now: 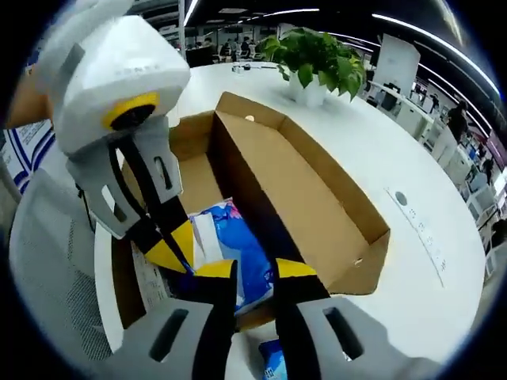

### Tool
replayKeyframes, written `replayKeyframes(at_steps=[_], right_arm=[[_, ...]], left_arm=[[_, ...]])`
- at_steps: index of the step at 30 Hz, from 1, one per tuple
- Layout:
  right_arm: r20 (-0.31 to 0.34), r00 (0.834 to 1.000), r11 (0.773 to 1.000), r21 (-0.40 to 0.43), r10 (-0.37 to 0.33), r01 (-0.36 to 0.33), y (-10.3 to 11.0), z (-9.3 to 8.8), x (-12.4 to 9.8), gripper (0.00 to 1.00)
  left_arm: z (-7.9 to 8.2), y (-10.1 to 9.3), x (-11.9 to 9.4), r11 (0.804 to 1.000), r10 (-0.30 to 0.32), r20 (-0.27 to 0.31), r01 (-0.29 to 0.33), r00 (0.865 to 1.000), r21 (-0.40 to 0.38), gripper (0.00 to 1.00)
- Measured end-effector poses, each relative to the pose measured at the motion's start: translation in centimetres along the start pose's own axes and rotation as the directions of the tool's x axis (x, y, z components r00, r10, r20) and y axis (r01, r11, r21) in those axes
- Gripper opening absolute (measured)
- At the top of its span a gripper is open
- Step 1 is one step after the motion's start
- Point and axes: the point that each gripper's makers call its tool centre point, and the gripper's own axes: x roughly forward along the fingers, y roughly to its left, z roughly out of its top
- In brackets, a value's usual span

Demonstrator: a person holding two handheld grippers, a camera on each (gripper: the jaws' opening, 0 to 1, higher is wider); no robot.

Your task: Operate the shoe box by opening the lid, removing the specified soft item, and placing it in the target area until the item is outside and the box remains undamaged.

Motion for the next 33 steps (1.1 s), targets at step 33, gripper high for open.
replayKeyframes(at_steps=[33], right_arm=[[0.079, 0.997, 0.999, 0.047, 0.005, -0.009, 0.5, 3.3, -2.1, 0.00]], left_arm=[[1.7, 0.2, -4.4, 0.999, 0.031, 0.075, -0.028, 0.997, -0.045, 0.00]])
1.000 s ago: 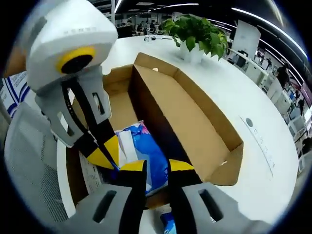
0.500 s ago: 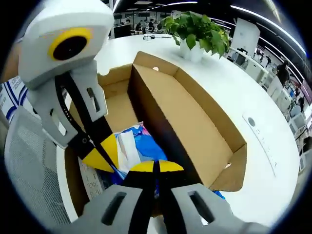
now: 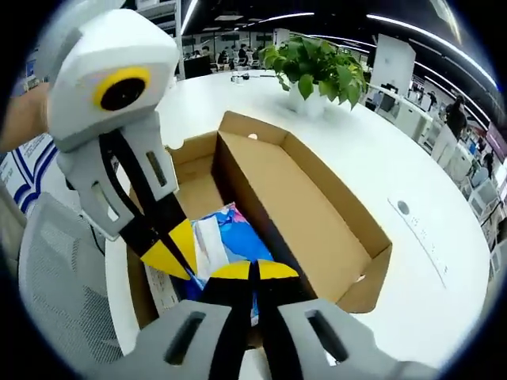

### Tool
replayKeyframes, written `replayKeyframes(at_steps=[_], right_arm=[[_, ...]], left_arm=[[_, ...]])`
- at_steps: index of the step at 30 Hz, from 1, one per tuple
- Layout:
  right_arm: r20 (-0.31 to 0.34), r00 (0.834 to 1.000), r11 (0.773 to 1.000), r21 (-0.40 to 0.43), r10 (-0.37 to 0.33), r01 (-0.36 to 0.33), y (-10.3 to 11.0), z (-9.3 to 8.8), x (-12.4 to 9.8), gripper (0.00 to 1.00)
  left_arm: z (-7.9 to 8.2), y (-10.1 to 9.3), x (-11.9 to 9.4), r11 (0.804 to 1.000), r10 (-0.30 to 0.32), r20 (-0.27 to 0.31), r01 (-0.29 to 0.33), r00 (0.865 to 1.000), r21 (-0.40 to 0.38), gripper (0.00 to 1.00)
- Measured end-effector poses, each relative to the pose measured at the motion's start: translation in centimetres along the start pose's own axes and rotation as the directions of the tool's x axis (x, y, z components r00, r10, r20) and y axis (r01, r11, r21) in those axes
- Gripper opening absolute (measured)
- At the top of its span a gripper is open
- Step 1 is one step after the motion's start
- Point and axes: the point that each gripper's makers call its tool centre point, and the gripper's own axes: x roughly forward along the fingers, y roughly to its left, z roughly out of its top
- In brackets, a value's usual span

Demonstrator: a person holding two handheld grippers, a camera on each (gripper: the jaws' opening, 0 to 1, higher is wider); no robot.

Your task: Operate the shoe box by opening the lid, removing the specified soft item, and placing it in the target area until the item is outside and the box remains undamaged.

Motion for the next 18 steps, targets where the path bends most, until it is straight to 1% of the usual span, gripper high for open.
replayKeyframes(at_steps=[5, 12, 18], right_arm=[[0.023, 1.000, 1.000, -0.001, -0.003, 0.003, -0.2, 0.9, -0.9, 0.00], [0.050, 0.999, 1.000, -0.018, -0.003, 0.004, -0.7, 2.4, -2.7, 0.00], [0.066, 0.998, 0.999, -0.042, -0.008, 0.010, -1.0, 2.8, -4.5, 0.00]], left_arm=[[0.7, -0.2, -1.0, 1.000, 0.006, 0.002, -0.006, 1.000, 0.020, 0.00], [2.6, -0.8, -2.5, 0.999, 0.017, 0.013, -0.017, 1.000, 0.040, 0.00], [4.2, -1.6, -3.3, 0.998, 0.020, 0.023, -0.022, 1.000, 0.055, 0.00]])
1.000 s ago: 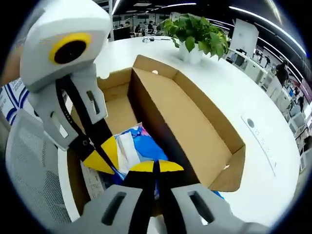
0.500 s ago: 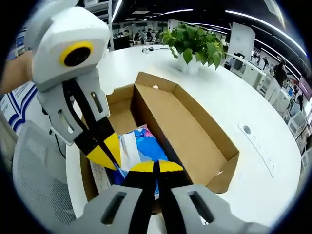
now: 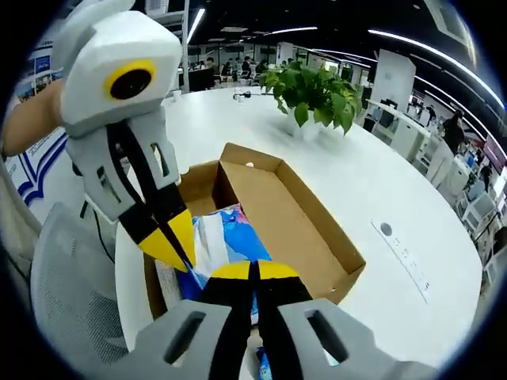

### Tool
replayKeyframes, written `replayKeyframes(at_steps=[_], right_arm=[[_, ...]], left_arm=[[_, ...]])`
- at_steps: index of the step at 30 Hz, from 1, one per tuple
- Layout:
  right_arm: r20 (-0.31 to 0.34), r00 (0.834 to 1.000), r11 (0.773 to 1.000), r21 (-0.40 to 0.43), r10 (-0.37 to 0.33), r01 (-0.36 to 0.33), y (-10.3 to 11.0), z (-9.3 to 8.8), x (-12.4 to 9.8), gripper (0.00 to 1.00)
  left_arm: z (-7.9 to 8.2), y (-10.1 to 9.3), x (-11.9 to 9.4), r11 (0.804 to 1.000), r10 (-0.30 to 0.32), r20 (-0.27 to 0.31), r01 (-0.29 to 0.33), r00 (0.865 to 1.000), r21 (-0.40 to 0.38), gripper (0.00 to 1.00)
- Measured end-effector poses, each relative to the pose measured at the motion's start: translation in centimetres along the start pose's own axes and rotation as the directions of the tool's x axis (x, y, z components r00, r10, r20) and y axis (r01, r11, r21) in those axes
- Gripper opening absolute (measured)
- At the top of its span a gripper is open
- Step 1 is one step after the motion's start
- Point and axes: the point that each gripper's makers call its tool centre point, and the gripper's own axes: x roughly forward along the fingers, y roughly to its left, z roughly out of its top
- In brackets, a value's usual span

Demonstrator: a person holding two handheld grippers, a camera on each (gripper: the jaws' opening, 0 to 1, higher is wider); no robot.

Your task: Operate the shoe box by opening the lid, removing the specified soft item, and placing it in the target area until the item is outside and the box remains undamaged.

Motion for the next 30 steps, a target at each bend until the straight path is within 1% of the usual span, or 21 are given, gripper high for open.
replayKeyframes(at_steps=[4, 12, 16, 21, 30], right_arm=[[0.024, 1.000, 1.000, -0.011, -0.004, 0.004, -0.4, 0.3, -1.3, 0.00], [0.039, 0.999, 0.999, -0.027, -0.018, 0.019, -1.1, 0.0, -4.1, 0.00], [0.037, 0.999, 0.999, -0.026, -0.029, 0.030, -1.6, -0.7, -5.3, 0.00], [0.037, 0.998, 0.999, -0.010, -0.046, 0.047, -2.4, -1.6, -6.7, 0.00], [0.021, 0.998, 0.998, 0.022, -0.064, 0.064, -4.0, -4.3, -8.9, 0.00]], left_arm=[[1.2, -0.7, -0.3, 1.000, -0.004, 0.005, 0.004, 1.000, 0.017, 0.00], [3.7, -2.7, -0.1, 0.998, -0.037, 0.020, 0.036, 0.999, 0.060, 0.00], [4.6, -3.4, 0.6, 0.996, -0.051, 0.016, 0.049, 0.999, 0.080, 0.00], [5.8, -4.7, 1.7, 0.992, -0.076, 0.011, 0.075, 0.997, 0.105, 0.00], [7.6, -6.7, 4.0, 0.983, -0.116, 0.003, 0.115, 0.993, 0.141, 0.00]])
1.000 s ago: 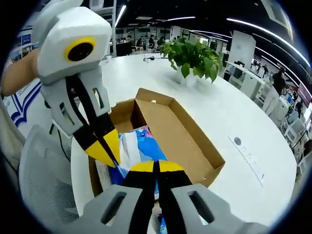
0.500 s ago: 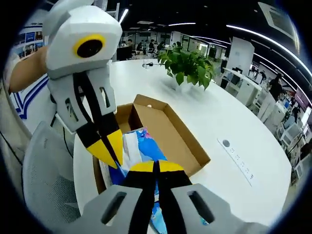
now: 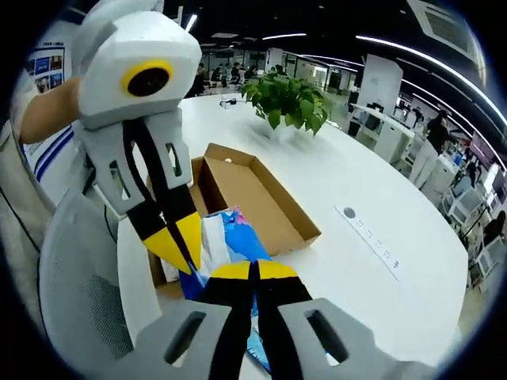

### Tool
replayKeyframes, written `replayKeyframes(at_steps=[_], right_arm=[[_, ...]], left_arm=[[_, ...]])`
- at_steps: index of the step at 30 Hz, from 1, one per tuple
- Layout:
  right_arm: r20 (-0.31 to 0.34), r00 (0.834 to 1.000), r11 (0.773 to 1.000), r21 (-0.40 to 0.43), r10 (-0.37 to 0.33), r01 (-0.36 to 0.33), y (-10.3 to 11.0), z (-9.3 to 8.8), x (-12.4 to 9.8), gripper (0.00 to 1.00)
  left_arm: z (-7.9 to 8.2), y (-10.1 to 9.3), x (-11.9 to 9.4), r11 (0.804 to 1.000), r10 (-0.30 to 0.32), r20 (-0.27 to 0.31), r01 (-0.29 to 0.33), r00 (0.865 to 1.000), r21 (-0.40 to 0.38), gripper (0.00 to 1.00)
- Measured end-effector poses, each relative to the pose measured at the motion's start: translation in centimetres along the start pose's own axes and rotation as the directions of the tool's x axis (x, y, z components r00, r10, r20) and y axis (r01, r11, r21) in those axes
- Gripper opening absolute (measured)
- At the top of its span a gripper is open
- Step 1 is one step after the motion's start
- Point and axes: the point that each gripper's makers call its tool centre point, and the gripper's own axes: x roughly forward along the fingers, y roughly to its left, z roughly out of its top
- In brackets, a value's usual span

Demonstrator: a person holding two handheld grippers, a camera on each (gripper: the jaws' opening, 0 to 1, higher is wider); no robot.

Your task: Operate the shoe box by opening the lid, removing the specified soft item, and placing it in the target area until the item is outside and the box remains undamaged.

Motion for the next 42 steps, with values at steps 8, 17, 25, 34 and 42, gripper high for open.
replayKeyframes(at_steps=[8, 17, 25, 34, 42], right_arm=[[-0.013, 1.000, 0.999, 0.031, -0.007, 0.007, -1.5, -2.5, -1.9, 0.00], [-0.027, 0.999, 0.998, 0.056, -0.019, 0.020, -2.9, -5.1, -3.7, 0.00], [-0.046, 0.999, 0.996, 0.083, -0.028, 0.032, -4.4, -7.4, -5.4, 0.00], [-0.064, 0.997, 0.993, 0.110, -0.043, 0.050, -6.3, -9.7, -7.0, 0.00], [-0.073, 0.996, 0.991, 0.119, -0.058, 0.066, -8.3, -11.6, -8.3, 0.00]], left_arm=[[1.9, -1.3, 2.4, 0.999, -0.035, -0.014, 0.035, 0.999, 0.028, 0.00], [3.4, -2.4, 5.2, 0.996, -0.069, -0.033, 0.071, 0.997, 0.054, 0.00], [5.0, -3.5, 7.6, 0.992, -0.102, -0.033, 0.104, 0.994, 0.072, 0.00], [6.9, -4.2, 10.1, 0.987, -0.133, -0.041, 0.136, 0.990, 0.089, 0.00], [8.7, -4.6, 12.6, 0.982, -0.148, -0.047, 0.152, 0.988, 0.112, 0.00]])
